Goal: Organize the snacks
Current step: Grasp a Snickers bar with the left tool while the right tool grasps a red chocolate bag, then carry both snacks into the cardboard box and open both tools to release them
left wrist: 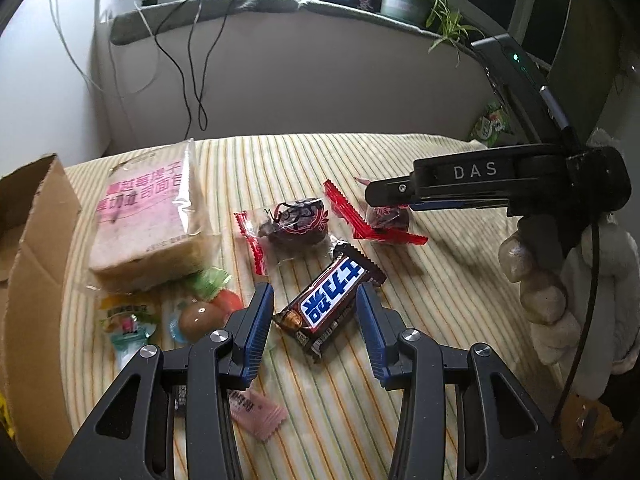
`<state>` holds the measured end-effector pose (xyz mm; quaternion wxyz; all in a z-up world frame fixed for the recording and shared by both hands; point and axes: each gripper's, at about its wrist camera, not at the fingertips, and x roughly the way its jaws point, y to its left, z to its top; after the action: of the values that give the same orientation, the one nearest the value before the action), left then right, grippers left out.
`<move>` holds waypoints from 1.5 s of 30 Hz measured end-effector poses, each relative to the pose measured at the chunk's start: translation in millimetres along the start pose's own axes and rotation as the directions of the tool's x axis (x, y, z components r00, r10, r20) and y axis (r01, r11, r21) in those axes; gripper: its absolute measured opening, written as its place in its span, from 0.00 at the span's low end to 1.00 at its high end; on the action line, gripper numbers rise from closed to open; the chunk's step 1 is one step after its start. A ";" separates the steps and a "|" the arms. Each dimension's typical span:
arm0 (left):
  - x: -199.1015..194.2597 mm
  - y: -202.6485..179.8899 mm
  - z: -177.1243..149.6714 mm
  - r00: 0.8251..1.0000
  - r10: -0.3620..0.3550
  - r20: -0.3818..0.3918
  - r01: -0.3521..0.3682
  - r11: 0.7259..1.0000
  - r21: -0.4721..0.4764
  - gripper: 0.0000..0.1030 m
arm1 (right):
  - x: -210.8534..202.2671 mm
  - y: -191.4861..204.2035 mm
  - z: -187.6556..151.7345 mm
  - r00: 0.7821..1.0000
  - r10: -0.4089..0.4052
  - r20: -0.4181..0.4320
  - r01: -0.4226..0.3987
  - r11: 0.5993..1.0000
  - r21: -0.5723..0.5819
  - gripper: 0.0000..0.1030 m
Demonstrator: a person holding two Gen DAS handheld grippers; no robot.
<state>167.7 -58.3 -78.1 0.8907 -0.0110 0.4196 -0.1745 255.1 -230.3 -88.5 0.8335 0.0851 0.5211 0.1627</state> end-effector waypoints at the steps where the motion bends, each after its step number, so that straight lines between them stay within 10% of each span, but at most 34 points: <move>1: 2.3 -0.8 0.7 1.000 -0.003 -0.005 0.003 1.000 0.005 0.40 | 1.7 -0.1 0.5 1.000 0.001 -0.005 -0.001 1.000 0.002 0.60; 16: 30.0 -16.1 3.8 0.998 -0.001 -0.058 0.006 0.997 0.081 0.40 | 11.2 1.6 0.0 0.999 0.003 -0.040 -0.005 1.000 -0.031 0.37; 23: 38.4 -20.7 6.8 0.998 0.006 -0.056 -0.001 0.996 0.094 0.26 | 4.5 -4.7 -3.8 0.999 0.002 -0.036 -0.003 0.999 -0.033 0.36; 45: -24.0 -9.5 -5.8 0.998 -0.033 0.060 0.030 0.999 0.045 0.26 | -34.4 -2.3 -10.5 0.999 -0.028 0.038 0.030 0.998 -0.053 0.35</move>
<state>146.4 -58.8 -62.4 0.9001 -0.0031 0.3884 -0.1974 232.2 -245.2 -65.0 0.8474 0.0582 0.5019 0.1630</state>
